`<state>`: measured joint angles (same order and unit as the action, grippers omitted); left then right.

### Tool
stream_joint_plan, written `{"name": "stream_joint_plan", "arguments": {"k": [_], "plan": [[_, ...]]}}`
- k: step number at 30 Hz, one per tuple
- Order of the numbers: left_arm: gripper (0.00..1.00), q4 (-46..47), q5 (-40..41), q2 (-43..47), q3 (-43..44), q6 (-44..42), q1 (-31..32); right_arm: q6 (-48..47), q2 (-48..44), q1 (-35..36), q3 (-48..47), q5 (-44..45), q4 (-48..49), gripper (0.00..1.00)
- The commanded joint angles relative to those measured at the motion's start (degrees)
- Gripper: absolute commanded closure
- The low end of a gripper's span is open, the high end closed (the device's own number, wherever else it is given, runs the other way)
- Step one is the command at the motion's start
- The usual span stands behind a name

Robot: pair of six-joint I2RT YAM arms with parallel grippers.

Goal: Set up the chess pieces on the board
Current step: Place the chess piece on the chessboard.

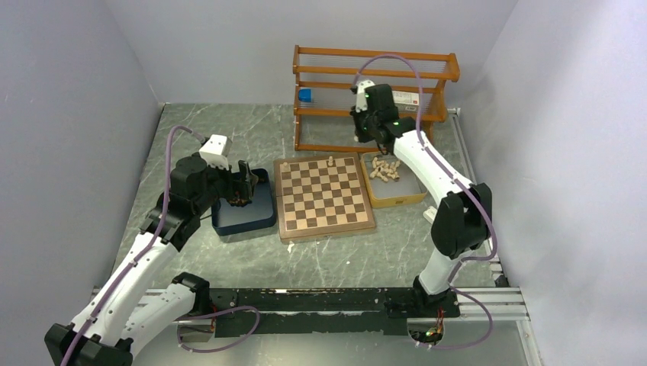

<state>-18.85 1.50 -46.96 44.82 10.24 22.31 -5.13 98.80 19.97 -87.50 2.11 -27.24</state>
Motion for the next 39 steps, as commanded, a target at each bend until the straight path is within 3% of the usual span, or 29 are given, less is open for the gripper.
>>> {"name": "stream_joint_plan", "arguments": {"k": [1, 5, 16, 22, 30, 39], "plan": [[0.0, 0.49, 2.15, 1.35, 1.15, -0.91, 0.37, 8.26, 3.2, 4.51, -5.21, 1.17, -1.63, 0.91], [0.0, 0.41, 2.86, 2.1, 0.98, -0.95, 0.37, 13.68, 7.5, 7.66, -10.59, 2.11, -3.17, 0.92], [0.0, 0.4, 2.19, 1.65, 1.16, -1.13, 0.37, 21.22, 14.3, 16.05, -14.34, 5.29, -1.26, 0.93], [0.0, 0.69, 2.15, 2.27, 0.83, -1.09, 0.37, 21.02, 19.39, 19.19, -16.94, 5.38, -2.16, 0.93], [0.0, 0.48, 2.1, 2.49, 1.06, -1.31, 0.37, 21.5, 29.67, 22.08, -27.59, 10.28, -8.46, 0.93], [0.0, 0.39, 2.26, 3.09, 1.05, -1.33, 0.37, 22.13, 34.44, 22.85, -31.66, 12.16, -10.67, 0.92]]}}
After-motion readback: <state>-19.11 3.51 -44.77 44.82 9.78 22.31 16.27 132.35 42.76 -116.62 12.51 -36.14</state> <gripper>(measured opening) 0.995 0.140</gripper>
